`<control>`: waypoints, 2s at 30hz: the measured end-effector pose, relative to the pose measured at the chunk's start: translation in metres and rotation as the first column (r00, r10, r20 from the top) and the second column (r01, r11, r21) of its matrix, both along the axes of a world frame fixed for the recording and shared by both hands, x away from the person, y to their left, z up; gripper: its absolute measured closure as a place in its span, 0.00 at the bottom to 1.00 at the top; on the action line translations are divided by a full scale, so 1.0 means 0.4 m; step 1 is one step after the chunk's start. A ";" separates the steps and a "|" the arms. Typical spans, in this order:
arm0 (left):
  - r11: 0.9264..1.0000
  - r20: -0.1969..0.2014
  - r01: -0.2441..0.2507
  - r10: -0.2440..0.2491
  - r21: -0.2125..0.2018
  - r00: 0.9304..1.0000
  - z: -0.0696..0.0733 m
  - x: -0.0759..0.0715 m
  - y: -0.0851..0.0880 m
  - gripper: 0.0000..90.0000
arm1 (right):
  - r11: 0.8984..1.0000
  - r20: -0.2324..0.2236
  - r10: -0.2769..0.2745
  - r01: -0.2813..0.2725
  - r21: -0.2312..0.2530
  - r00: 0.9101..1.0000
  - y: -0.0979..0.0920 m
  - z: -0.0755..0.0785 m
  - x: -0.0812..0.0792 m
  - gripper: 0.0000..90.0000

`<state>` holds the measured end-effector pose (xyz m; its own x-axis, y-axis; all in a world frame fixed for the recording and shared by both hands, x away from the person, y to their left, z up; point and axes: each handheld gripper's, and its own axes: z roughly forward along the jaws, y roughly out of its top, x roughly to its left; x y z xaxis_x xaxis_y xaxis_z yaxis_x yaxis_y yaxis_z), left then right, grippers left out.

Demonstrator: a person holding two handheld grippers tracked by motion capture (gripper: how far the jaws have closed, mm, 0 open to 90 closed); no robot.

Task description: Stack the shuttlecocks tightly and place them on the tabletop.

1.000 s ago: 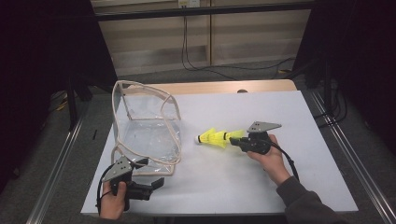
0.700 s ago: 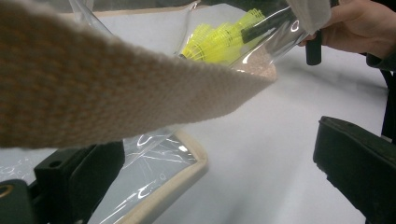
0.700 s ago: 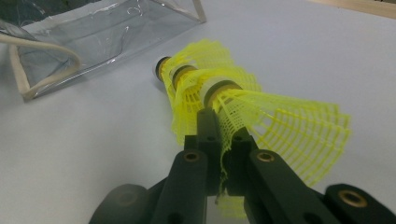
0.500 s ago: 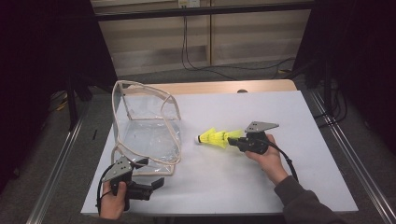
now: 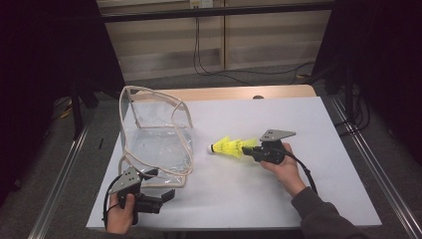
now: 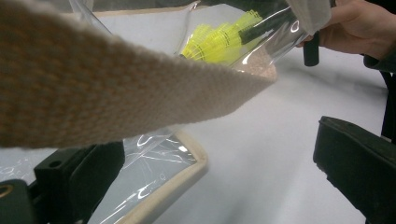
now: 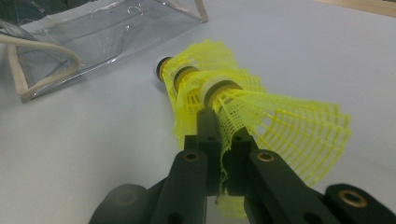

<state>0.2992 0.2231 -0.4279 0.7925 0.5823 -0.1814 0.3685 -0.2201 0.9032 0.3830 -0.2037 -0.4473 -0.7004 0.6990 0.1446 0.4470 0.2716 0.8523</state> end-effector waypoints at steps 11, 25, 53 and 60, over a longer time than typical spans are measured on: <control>1.000 0.002 0.001 -0.001 0.002 1.000 0.000 0.000 0.000 0.02 | 1.000 -0.006 0.004 -0.004 -0.004 1.000 0.011 -0.004 0.008 0.98; 1.000 0.000 -0.001 0.001 -0.001 1.000 0.000 0.000 0.000 0.02 | 1.000 -0.012 0.008 -0.008 -0.008 1.000 0.021 -0.006 0.012 0.98; 1.000 0.003 -0.001 0.001 0.001 1.000 0.000 0.001 0.000 0.02 | 0.999 -0.018 0.013 -0.013 -0.032 1.000 0.034 -0.017 0.012 0.91; 1.000 0.001 -0.001 0.001 0.000 1.000 0.000 0.001 0.000 0.02 | 0.999 -0.025 0.002 -0.003 -0.041 1.000 0.028 -0.017 0.009 0.84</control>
<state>0.2995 0.2233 -0.4278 0.7923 0.5828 -0.1805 0.3674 -0.2196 0.9038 0.3864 -0.1925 -0.4542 -0.6986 0.7029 0.1335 0.4673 0.3069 0.8291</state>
